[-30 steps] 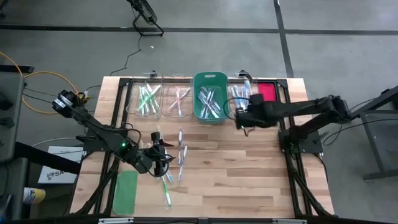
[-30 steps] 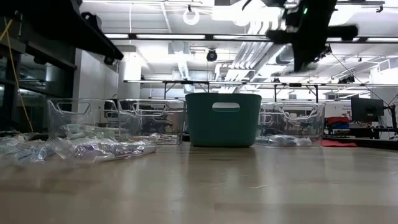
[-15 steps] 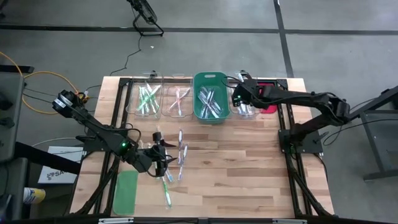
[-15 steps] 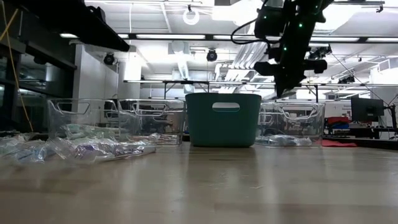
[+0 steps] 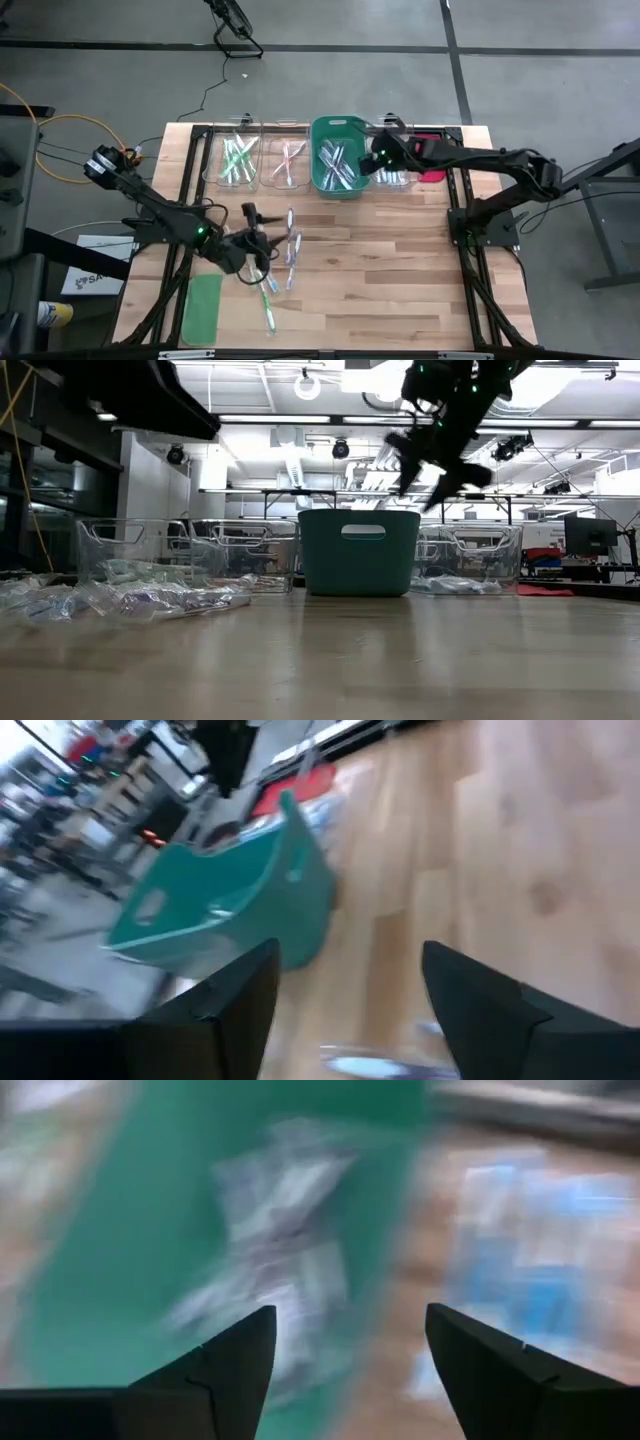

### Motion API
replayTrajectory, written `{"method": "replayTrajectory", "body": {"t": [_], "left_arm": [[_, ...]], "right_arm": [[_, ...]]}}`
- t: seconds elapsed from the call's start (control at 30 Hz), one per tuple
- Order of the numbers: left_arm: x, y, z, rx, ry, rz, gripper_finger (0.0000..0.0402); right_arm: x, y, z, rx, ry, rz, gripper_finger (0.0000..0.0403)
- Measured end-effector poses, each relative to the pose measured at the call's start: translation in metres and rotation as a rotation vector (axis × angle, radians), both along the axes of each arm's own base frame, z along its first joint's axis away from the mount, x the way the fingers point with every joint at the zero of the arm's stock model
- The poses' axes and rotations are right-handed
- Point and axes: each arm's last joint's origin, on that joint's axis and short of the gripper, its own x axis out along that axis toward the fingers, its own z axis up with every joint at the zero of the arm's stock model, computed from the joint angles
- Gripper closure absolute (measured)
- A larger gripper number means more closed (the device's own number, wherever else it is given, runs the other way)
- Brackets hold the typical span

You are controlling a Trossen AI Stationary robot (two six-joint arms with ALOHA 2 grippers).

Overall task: Pick & Place Toothbrushes
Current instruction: Put the purple toothbrush into the green bin

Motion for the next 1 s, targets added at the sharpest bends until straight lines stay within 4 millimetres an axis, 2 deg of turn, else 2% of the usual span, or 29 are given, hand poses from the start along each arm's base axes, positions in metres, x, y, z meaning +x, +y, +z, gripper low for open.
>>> {"method": "replayTrajectory", "body": {"t": [0.17,0.3,0.4,0.57,0.77,0.9,1.0], "left_arm": [[0.01,0.023,0.001,0.171,0.094,0.046,0.0165],[0.017,0.044,-0.002,0.205,0.171,0.063,0.0165],[0.017,0.059,-0.011,0.232,0.258,0.06,0.0165],[0.013,0.077,-0.028,0.208,0.331,0.087,0.0165],[0.004,0.079,-0.045,0.201,0.347,0.133,0.0165],[0.002,0.08,-0.049,0.208,0.346,0.149,0.0165],[0.001,0.08,-0.05,0.204,0.342,0.153,0.0165]], "right_arm": [[0.027,0.042,0.012,-0.119,-0.124,0.324,0.0152],[0.039,0.079,0.019,-0.222,-0.175,0.537,0.0156],[0.048,0.104,0.017,-0.298,-0.184,0.68,0.0156],[0.074,0.134,-0.015,-0.415,-0.126,0.915,0.0156],[0.106,0.162,-0.066,-0.516,-0.107,1.114,0.0156],[0.124,0.169,-0.081,-0.574,-0.071,1.183,0.0156],[0.137,0.174,-0.09,-0.624,-0.049,1.303,0.0156]]}}
